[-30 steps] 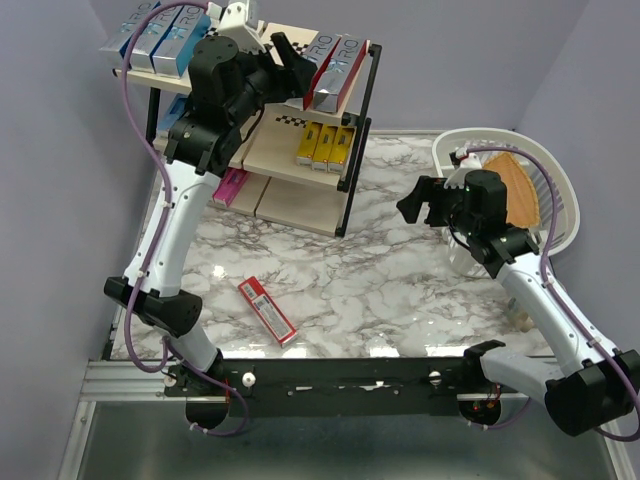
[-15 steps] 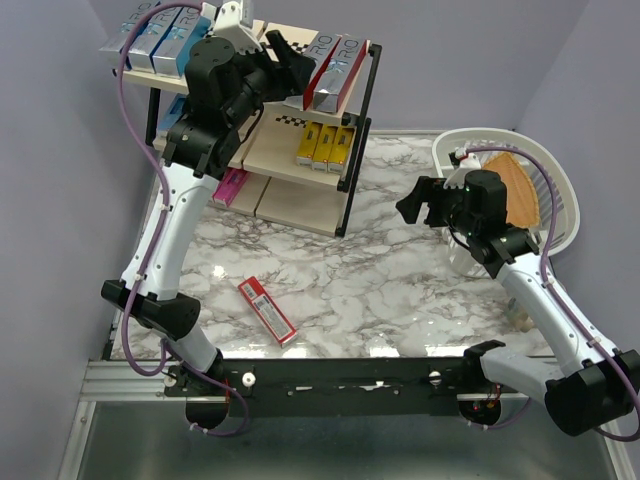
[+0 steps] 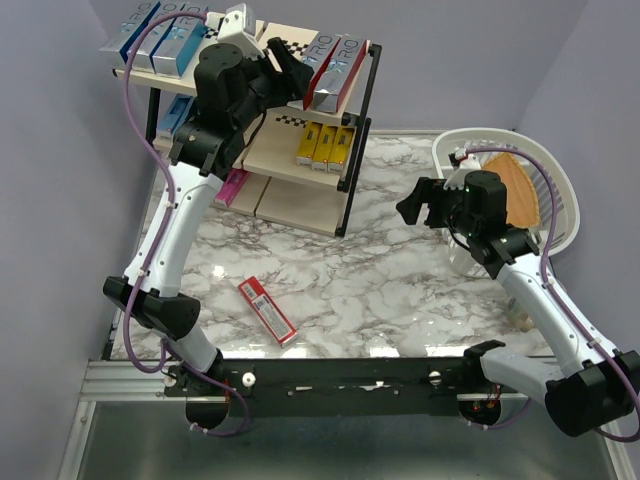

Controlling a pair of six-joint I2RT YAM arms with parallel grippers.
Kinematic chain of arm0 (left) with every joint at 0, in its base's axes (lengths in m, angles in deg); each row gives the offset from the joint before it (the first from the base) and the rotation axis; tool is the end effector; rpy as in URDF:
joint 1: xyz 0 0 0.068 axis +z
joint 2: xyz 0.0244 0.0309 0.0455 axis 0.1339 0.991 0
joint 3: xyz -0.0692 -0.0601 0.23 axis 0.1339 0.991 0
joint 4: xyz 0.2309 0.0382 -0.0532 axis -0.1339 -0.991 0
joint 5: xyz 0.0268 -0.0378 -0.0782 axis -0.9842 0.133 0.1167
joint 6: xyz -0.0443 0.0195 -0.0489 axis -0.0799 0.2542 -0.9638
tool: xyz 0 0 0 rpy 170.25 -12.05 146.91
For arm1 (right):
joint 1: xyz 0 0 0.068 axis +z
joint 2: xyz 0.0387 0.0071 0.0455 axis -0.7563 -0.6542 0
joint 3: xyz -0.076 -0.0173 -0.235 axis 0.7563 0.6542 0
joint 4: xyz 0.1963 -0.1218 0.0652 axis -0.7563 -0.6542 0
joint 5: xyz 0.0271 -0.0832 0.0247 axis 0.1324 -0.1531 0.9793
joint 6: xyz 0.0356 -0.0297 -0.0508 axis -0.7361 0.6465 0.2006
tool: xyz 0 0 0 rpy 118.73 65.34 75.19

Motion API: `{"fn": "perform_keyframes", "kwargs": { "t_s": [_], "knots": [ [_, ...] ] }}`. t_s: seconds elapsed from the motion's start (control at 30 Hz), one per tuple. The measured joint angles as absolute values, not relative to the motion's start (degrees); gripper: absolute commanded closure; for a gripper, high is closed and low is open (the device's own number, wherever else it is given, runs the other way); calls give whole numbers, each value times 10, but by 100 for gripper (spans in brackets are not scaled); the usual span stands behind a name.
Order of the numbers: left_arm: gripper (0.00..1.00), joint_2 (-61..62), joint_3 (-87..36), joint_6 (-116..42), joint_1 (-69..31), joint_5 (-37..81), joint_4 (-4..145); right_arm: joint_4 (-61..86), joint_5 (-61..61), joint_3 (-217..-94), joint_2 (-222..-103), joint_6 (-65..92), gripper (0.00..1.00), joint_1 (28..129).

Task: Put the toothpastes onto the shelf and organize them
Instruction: Place the toothpaste on the shelf.

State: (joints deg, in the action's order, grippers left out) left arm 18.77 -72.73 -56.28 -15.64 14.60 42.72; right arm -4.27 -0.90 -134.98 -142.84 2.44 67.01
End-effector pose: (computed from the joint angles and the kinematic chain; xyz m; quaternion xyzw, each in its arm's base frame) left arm 0.3128 -0.1357 0.5003 -0.0413 0.7060 -0.3245 0.6281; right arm 0.2386 0.0838 0.3052 -0.0321 0.8363 0.2146 0.5035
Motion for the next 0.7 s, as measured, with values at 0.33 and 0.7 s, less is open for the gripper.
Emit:
{"fn": "perform_keyframes", "kwargs": {
  "t_s": [0.33, 0.7],
  "knots": [
    [29, 188, -726, -595, -156, 189, 452, -43, -9, -1350, -1428, 24, 5, 670],
    [28, 194, -728, -602, -156, 214, 459, -43, -5, -1348, -1428, 28, 5, 670]
  ]
}}
